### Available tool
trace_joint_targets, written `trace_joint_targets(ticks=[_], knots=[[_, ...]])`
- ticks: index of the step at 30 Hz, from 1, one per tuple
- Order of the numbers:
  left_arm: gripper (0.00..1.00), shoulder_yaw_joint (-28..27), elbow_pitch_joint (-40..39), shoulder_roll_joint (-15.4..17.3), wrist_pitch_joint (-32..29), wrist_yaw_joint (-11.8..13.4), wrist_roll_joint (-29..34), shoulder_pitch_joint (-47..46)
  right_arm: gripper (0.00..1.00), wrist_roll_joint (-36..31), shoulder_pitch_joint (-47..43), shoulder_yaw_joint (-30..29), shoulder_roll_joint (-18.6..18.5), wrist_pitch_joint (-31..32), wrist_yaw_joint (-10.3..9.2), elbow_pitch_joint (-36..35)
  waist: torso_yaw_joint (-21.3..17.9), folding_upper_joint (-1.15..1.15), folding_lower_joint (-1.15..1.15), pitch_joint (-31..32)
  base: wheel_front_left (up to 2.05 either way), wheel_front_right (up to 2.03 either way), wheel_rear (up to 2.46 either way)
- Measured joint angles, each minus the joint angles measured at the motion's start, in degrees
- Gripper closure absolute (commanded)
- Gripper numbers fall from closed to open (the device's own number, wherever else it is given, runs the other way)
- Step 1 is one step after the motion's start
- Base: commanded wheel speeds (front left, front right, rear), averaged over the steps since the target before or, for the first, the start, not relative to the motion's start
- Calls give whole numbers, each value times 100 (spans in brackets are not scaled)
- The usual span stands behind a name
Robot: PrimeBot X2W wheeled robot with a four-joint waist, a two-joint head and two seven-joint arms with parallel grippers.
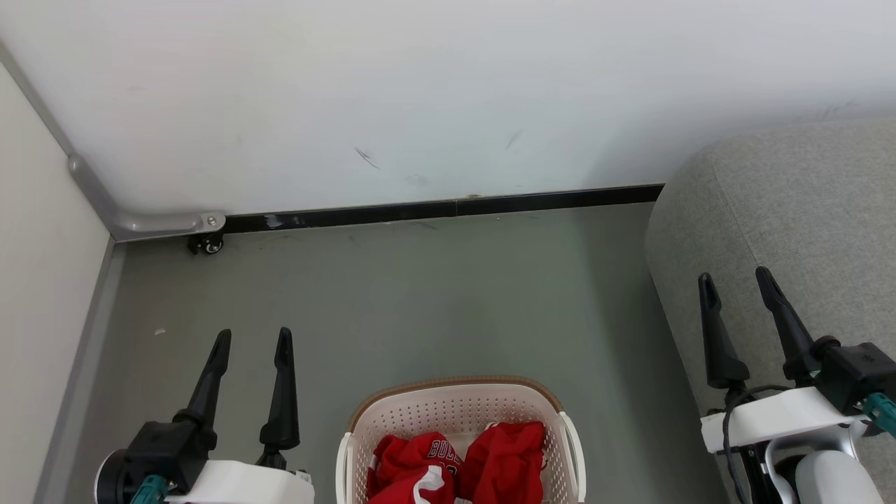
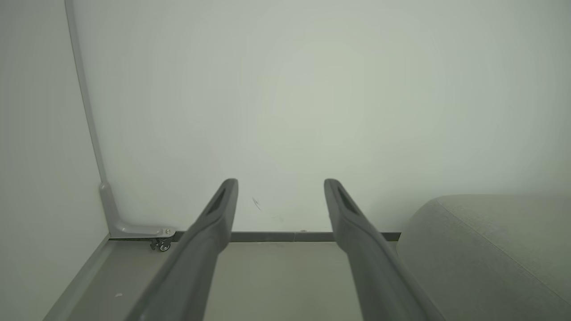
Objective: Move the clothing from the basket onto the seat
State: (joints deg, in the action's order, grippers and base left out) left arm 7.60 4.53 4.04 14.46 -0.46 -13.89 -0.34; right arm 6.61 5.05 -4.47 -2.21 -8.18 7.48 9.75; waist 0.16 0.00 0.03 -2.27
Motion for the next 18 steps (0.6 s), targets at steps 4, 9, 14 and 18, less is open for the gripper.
trace_joint_targets(ticks=[4,9,14,18], knots=[[0,-13,5,3,0,55,81,0,0,-1,-2,-23,0,63,0,-15,5,0,0,10,0,0,0],[0,-45,44,56,0,118,213,0,0,-8,-3,-52,0,113,0,-29,12,0,-1,32,0,0,0],[0,-93,83,60,0,166,231,1,0,-16,-5,-85,-1,167,0,-52,13,0,-1,51,0,0,0],[0,-155,102,76,0,212,324,1,0,-16,-9,-116,-1,219,0,-60,14,0,-1,53,0,0,0]])
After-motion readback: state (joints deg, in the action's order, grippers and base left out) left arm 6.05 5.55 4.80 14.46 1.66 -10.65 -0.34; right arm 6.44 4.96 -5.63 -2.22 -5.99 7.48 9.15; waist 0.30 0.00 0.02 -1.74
